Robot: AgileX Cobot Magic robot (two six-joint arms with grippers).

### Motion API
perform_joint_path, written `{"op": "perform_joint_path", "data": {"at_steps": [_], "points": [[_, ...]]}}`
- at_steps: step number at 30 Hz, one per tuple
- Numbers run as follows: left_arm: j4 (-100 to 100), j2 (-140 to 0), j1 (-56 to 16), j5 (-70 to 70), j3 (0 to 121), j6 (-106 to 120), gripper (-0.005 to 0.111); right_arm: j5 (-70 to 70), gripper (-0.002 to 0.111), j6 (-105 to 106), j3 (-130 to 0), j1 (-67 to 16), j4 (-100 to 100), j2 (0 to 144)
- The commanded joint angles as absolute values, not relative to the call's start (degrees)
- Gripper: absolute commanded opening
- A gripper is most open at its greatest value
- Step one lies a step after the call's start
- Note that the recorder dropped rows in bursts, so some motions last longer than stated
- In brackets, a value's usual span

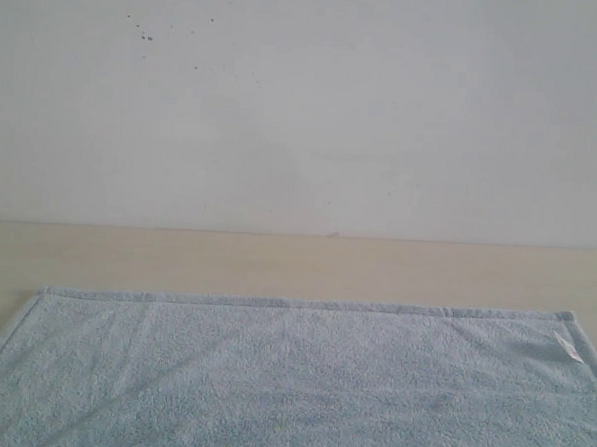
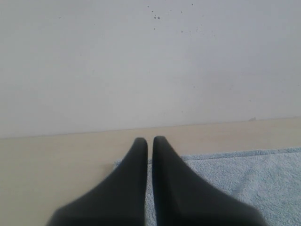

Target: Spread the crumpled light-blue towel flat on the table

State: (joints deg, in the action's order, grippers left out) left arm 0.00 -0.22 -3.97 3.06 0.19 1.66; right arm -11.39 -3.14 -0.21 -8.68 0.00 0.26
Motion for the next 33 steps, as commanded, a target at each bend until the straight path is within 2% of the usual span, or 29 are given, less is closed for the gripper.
{"op": "perform_joint_path", "data": {"at_steps": [1,11,33], "points": [[0.0,0.0,-4.0,3.5,0.0,1.1,0.004,-11.3,0.000,-3.0,0.0,-8.5,0.0,0.0],[0.0,0.0,-4.0,8.1,0.0,1.1,0.004,-11.3,0.000,-3.0,0.0,-8.5,0.0,0.0],[0.0,0.0,-4.0,8.1,0.0,1.1,0.004,-11.3,0.000,-3.0,0.0,-8.5,0.0,0.0]]}}
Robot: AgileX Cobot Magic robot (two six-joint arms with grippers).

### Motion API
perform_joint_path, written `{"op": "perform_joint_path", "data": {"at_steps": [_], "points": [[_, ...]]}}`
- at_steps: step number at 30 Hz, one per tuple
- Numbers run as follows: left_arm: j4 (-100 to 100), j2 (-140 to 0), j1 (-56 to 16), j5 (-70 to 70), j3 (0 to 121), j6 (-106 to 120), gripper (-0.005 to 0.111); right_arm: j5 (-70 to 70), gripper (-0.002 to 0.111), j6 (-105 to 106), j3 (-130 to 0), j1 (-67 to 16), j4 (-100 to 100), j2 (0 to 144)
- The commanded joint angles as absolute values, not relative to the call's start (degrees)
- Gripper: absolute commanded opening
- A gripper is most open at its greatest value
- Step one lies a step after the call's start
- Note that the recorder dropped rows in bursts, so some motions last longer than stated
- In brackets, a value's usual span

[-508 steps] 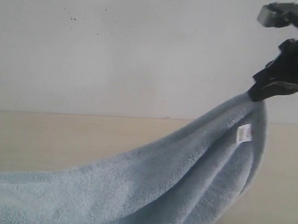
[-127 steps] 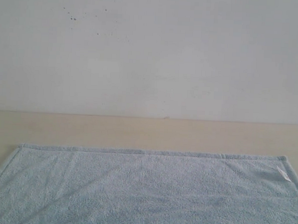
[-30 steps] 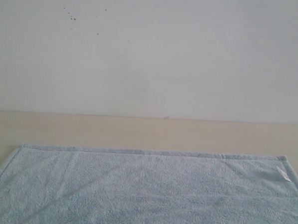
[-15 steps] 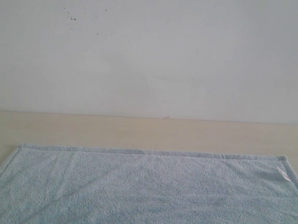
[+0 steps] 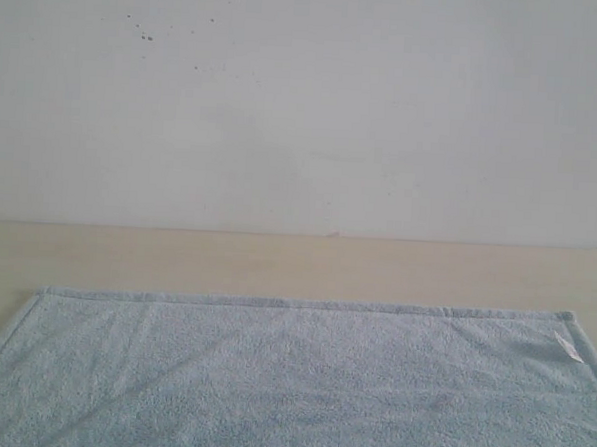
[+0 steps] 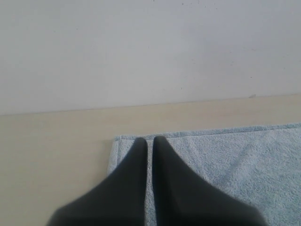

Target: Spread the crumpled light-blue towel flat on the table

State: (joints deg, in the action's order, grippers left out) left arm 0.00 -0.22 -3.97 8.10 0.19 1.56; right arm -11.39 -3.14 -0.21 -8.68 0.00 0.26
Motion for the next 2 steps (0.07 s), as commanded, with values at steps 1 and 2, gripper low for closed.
{"op": "perform_joint_path", "data": {"at_steps": [1,2], "points": [[0.0,0.0,-4.0,8.1,0.0,1.1,0.004,-11.3,0.000,-3.0,0.0,-8.5,0.0,0.0],[0.0,0.0,-4.0,8.1,0.0,1.1,0.004,-11.3,0.000,-3.0,0.0,-8.5,0.0,0.0]]}}
